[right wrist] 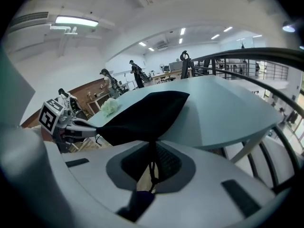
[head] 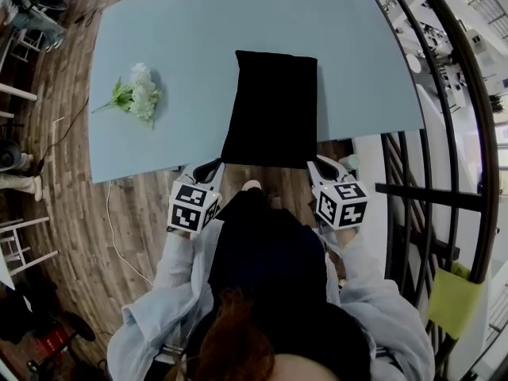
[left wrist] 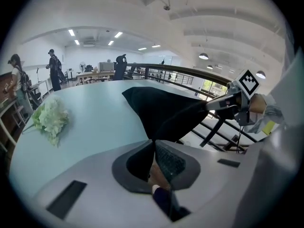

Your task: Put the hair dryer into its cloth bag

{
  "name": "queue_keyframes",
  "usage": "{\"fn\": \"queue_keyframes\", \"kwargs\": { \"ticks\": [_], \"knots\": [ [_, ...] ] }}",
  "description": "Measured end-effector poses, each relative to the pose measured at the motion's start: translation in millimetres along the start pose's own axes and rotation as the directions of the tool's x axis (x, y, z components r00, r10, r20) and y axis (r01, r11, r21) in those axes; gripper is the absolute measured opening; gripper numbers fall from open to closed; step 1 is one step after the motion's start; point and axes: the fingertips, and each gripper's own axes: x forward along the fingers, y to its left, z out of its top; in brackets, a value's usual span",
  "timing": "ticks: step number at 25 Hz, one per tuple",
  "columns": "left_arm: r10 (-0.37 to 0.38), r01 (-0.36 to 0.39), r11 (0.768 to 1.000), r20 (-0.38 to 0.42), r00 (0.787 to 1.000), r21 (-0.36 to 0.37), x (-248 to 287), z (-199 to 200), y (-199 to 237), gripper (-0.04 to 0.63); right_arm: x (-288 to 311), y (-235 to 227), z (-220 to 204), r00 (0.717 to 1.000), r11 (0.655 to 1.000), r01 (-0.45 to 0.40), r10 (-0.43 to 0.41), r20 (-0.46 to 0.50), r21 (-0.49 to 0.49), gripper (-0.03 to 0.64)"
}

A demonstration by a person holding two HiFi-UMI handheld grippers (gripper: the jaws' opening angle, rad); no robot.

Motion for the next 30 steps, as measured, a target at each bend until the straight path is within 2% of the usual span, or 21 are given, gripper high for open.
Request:
{"fn": "queue_keyframes", "kwargs": {
  "ticks": [4, 9, 16, 17, 20, 22, 24, 28, 30],
  "knots": [
    [0.025, -0.027, 0.999, -0.061, 0.998, -0.027, 11.5, -28.3, -3.1, 0.029, 10.3, -5.3, -29.8, 0.998, 0.999, 0.015, -0.016, -0.053, -0.031, 0.026],
    [0.054, -0.058, 0.997, -0.102, 0.993, -0.042, 29.4, -52.8, -1.8, 0.029, 28.8, -14.2, -62.4, 0.994, 1.0, 0.019, -0.021, -0.103, -0.018, 0.026],
    [0.092, -0.095, 0.99, -0.041, 0.995, -0.102, 37.1, -66.9, 6.1, 0.031, 48.2, -18.8, -76.8, 0.994, 1.0, 0.021, -0.02, -0.103, 0.012, 0.035],
    [0.102, -0.105, 0.988, -0.034, 0.994, -0.112, 34.8, -67.5, 7.0, 0.031, 47.3, -18.5, -76.6, 0.995, 1.0, 0.02, -0.019, -0.096, 0.011, 0.045],
    [0.136, -0.139, 0.981, -0.035, 0.99, -0.133, 23.1, -72.1, 8.3, 0.032, 38.2, -20.2, -74.2, 0.998, 1.0, 0.015, -0.014, -0.058, 0.014, 0.135],
    [0.141, -0.144, 0.978, -0.03, 0.99, -0.153, 12.0, -75.5, 3.9, 0.034, 27.7, -21.4, -73.8, 1.0, 0.999, 0.002, -0.001, -0.031, 0.033, 0.245],
    [0.135, -0.136, 0.976, -0.019, 0.991, -0.172, 2.0, -77.3, -5.8, 0.035, 14.7, -22.3, -74.3, 1.0, 0.998, -0.013, 0.013, -0.004, 0.059, 0.327],
    [0.142, -0.133, 0.976, 0.04, 0.989, -0.174, -15.2, -67.7, -28.5, 0.035, -16.2, -18.2, -64.3, 0.997, 0.992, -0.038, 0.029, 0.072, 0.122, 0.347],
    [0.147, -0.128, 0.976, 0.099, 0.984, -0.176, -24.3, -52.3, -40.5, 0.035, -32.5, -12.9, -55.3, 0.991, 0.987, -0.064, 0.045, 0.127, 0.145, 0.318]
  ]
}}
